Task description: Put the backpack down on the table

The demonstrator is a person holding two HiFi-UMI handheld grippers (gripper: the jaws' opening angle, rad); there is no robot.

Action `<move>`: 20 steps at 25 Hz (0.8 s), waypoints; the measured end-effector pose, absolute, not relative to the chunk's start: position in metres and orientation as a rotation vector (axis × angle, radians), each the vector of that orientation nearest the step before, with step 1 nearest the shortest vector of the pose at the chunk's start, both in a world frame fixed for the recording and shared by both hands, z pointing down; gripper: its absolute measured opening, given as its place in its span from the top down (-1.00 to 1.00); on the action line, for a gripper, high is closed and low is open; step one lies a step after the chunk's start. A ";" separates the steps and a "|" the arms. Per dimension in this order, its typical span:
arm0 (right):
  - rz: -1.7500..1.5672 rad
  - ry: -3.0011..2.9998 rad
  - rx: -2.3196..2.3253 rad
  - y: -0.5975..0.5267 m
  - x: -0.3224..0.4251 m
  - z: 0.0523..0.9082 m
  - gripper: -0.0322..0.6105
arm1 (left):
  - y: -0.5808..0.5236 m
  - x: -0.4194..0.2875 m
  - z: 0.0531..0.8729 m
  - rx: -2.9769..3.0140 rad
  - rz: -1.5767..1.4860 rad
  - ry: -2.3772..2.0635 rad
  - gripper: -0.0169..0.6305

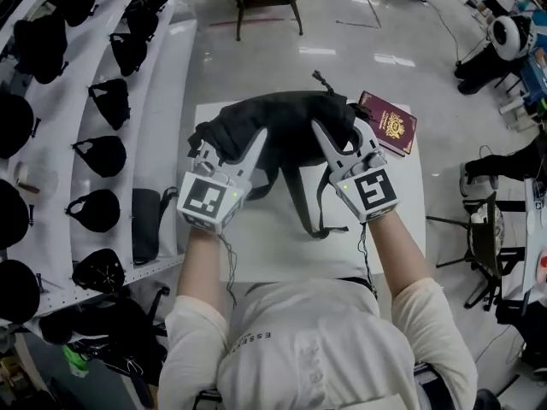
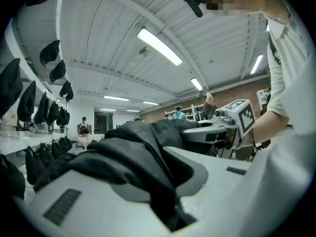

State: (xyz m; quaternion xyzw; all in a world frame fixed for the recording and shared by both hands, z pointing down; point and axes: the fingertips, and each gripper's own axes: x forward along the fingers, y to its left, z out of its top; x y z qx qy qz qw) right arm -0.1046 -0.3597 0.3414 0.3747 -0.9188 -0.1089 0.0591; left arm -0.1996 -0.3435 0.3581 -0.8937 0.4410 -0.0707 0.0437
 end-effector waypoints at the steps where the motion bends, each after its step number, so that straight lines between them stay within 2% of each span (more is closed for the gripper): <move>1: -0.317 -2.773 1.149 -0.365 -0.105 0.346 0.65 | -0.350 -0.201 0.363 -2.738 -0.210 1.343 0.73; 20: -0.150 -2.725 1.214 -0.399 -0.095 0.410 0.65 | -0.388 -0.193 0.426 -2.824 -0.233 1.298 0.72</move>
